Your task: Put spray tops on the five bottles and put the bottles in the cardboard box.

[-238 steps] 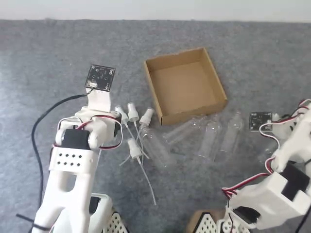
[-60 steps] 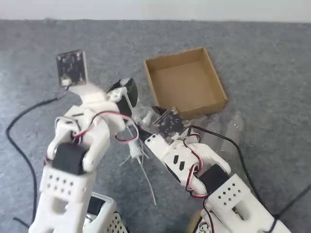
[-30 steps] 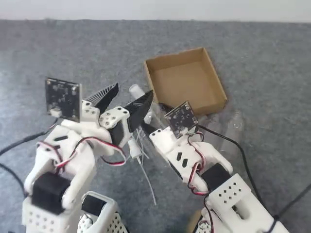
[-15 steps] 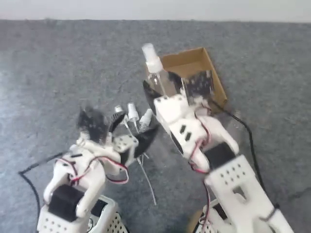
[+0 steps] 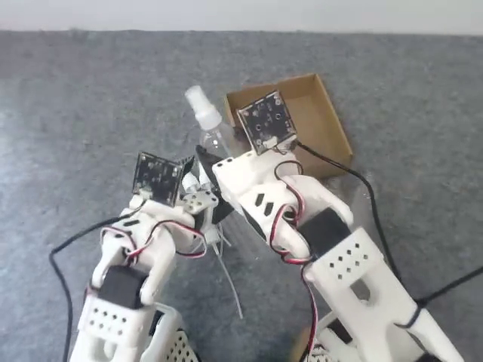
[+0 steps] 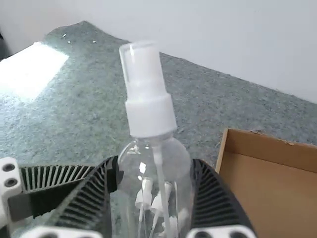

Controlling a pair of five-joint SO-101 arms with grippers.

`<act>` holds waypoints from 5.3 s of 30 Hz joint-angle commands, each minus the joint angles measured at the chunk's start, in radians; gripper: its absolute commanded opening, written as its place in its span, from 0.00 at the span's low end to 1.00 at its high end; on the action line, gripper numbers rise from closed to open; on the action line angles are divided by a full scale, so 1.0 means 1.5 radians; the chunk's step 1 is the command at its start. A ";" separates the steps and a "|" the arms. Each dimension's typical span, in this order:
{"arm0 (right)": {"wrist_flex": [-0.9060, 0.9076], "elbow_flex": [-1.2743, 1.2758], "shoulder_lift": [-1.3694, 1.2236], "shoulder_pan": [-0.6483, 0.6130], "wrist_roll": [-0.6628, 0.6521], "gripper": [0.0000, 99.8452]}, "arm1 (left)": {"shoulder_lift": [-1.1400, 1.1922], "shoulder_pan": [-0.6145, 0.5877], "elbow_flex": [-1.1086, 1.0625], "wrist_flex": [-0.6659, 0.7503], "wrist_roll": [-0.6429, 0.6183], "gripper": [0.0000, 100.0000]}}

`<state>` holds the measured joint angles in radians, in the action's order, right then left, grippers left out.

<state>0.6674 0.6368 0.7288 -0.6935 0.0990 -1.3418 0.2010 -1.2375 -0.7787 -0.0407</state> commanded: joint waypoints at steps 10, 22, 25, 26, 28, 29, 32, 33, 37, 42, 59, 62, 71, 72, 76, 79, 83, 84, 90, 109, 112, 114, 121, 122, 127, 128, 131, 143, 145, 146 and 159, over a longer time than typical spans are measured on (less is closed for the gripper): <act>0.029 -0.045 0.050 0.113 0.000 0.01 | 0.070 -0.007 0.004 0.054 0.009 0.35; -0.383 -0.037 -0.203 0.198 0.000 0.01 | 0.065 -0.056 0.003 0.023 0.005 0.24; -0.457 -0.048 -0.295 0.214 0.000 0.01 | 0.070 -0.059 -0.004 0.037 0.005 0.18; -0.475 -0.051 -0.322 0.216 0.000 0.01 | 0.070 -0.057 -0.012 0.045 0.005 0.16; -0.506 -0.062 -0.369 0.217 0.000 0.01 | 0.070 -0.056 -0.025 0.072 0.005 0.15; -0.520 -0.070 -0.387 0.217 0.000 0.01 | 0.070 -0.056 -0.032 0.085 0.005 0.15; -0.571 -0.092 -0.448 0.216 0.000 0.01 | 0.070 -0.057 -0.040 0.100 0.005 0.15; -0.582 -0.099 -0.464 0.216 0.000 0.01 | 0.070 -0.057 -0.040 0.100 0.005 0.15; -0.546 -0.094 -0.464 0.226 0.000 0.01 | 0.071 -0.056 -0.040 0.101 0.005 0.15; -0.455 -0.043 -0.370 0.267 0.000 0.01 | 0.123 -0.058 -0.004 0.090 -0.005 0.21; -0.348 -0.024 -0.251 0.276 0.001 0.01 | 0.846 0.020 0.471 0.104 -0.130 0.29; -0.348 -0.023 -0.252 0.276 0.001 0.01 | 0.935 0.019 0.529 0.102 -0.167 0.29; -0.348 -0.020 -0.252 0.273 0.001 0.01 | 1.013 0.025 0.588 0.048 -0.166 0.27; -0.348 -0.019 -0.252 0.274 0.001 0.01 | 1.013 0.025 0.588 0.041 -0.144 0.25; -0.348 -0.019 -0.253 0.275 0.001 0.01 | 1.016 0.020 0.588 0.003 -0.093 0.18; -0.348 -0.019 -0.253 0.275 0.001 0.01 | 1.017 0.020 0.588 -0.021 -0.048 0.17; -0.347 -0.019 -0.253 0.275 0.001 0.01 | 1.015 0.025 0.588 -0.052 -0.009 0.17; -0.347 -0.019 -0.253 0.276 0.001 0.01 | 1.014 0.025 0.588 -0.060 -0.001 0.17; -0.347 -0.019 -0.253 0.276 0.001 0.01 | 1.013 0.019 0.588 -0.097 0.059 0.17; -0.347 -0.016 -0.253 0.275 0.000 0.01 | 0.896 -0.008 0.590 -0.143 0.133 0.20; -0.347 -0.016 -0.253 0.275 0.000 0.01 | 0.861 -0.039 0.590 -0.143 0.132 0.24; -0.347 -0.016 -0.253 0.274 0.000 0.01 | 0.836 -0.060 0.592 -0.143 0.132 0.25; -0.375 -0.021 -0.253 0.263 0.001 0.01 | 0.623 -0.163 0.524 -0.138 0.049 0.25; -0.387 -0.020 -0.254 0.257 0.000 0.01 | 0.588 -0.176 0.499 -0.138 0.042 0.25; -0.430 -0.050 -0.316 0.210 -0.026 0.01 | 0.438 -0.218 0.355 -0.141 0.013 0.25; -0.431 -0.068 -0.340 0.202 -0.045 0.01 | 0.412 -0.226 0.323 -0.141 0.013 0.26; -0.432 -0.131 -0.417 0.192 -0.069 0.01 | 0.337 -0.248 0.214 -0.125 0.008 0.26; -0.592 -0.161 -0.587 0.180 0.025 0.01 | 0.126 -0.275 0.011 -0.044 0.013 0.26; -0.635 -0.137 -0.590 0.177 0.024 0.01 | 0.126 -0.274 0.009 -0.044 0.013 0.26; -0.647 -0.131 -0.592 0.177 0.024 0.01 | 0.126 -0.274 0.009 -0.044 0.013 0.26; -0.699 -0.144 -0.684 0.178 0.002 0.01 | 0.126 -0.274 0.006 -0.044 0.013 0.26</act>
<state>-0.3406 0.4787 -0.2961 -0.4204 0.1235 -1.1285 -0.2102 -1.2329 -0.8707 -0.0146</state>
